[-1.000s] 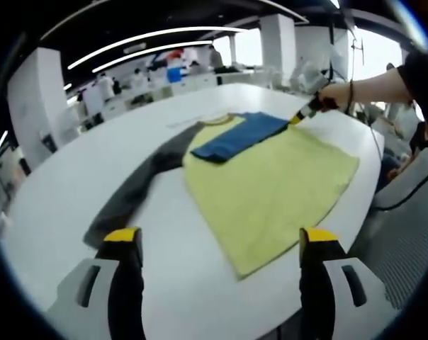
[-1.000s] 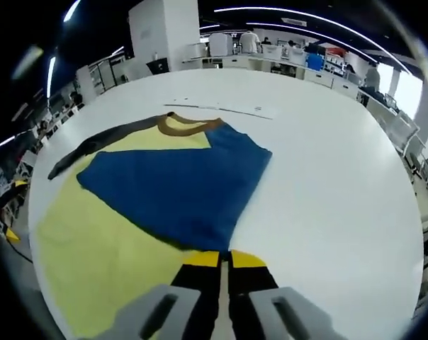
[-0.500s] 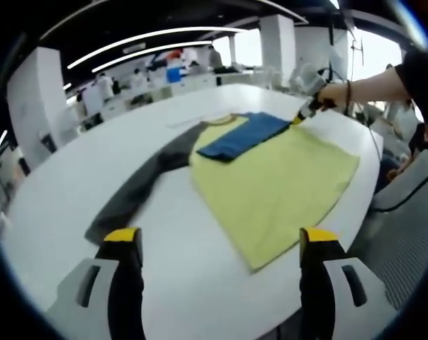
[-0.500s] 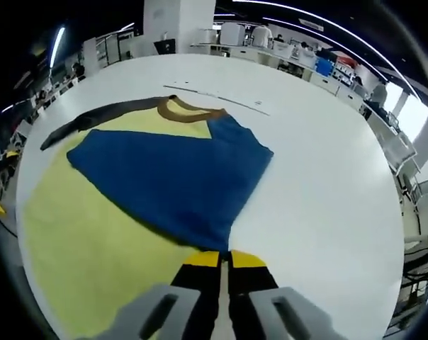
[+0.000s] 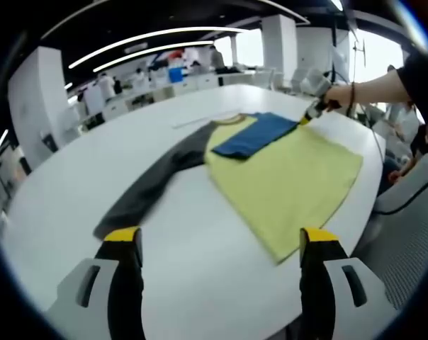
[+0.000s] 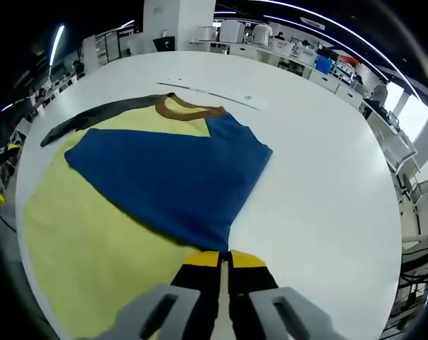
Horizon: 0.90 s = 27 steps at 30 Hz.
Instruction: Fold the garment on the visible template until the final outline fits inside the template.
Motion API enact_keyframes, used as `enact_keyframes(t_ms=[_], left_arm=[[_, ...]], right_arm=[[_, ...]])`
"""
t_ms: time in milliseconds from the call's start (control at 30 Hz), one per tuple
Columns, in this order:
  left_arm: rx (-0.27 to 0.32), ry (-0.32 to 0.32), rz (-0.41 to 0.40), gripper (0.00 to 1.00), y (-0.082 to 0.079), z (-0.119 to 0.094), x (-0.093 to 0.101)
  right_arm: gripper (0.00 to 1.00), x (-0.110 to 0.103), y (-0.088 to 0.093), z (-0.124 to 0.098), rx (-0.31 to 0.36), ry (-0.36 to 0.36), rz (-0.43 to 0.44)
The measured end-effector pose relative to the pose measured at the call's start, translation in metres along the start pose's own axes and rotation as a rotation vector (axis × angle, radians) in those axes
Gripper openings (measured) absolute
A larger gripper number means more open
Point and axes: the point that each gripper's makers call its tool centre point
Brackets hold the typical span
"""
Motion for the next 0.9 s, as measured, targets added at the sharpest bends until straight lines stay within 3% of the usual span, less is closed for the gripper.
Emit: enact_keyframes(t_ms=[767,900], left_arm=[[-0.015,-0.022,-0.009,0.88,0.001,-0.001,-0.011],[-0.016,-0.022,-0.011,0.88,0.001,0.000,-0.011]], right_arm=[[0.00,0.021,0.005,0.000,-0.004,0.002,0.083],[0.00,0.020,0.006,-0.002,0.011,-0.006,0.164]])
Point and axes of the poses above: the point that each gripper's makers call its tool centre point, and the gripper's own axes: z roughly forward along the fingers, x roughly to its right, y roughly out of its underside, and after that the axes turned 4 degrees about -y, right-handed
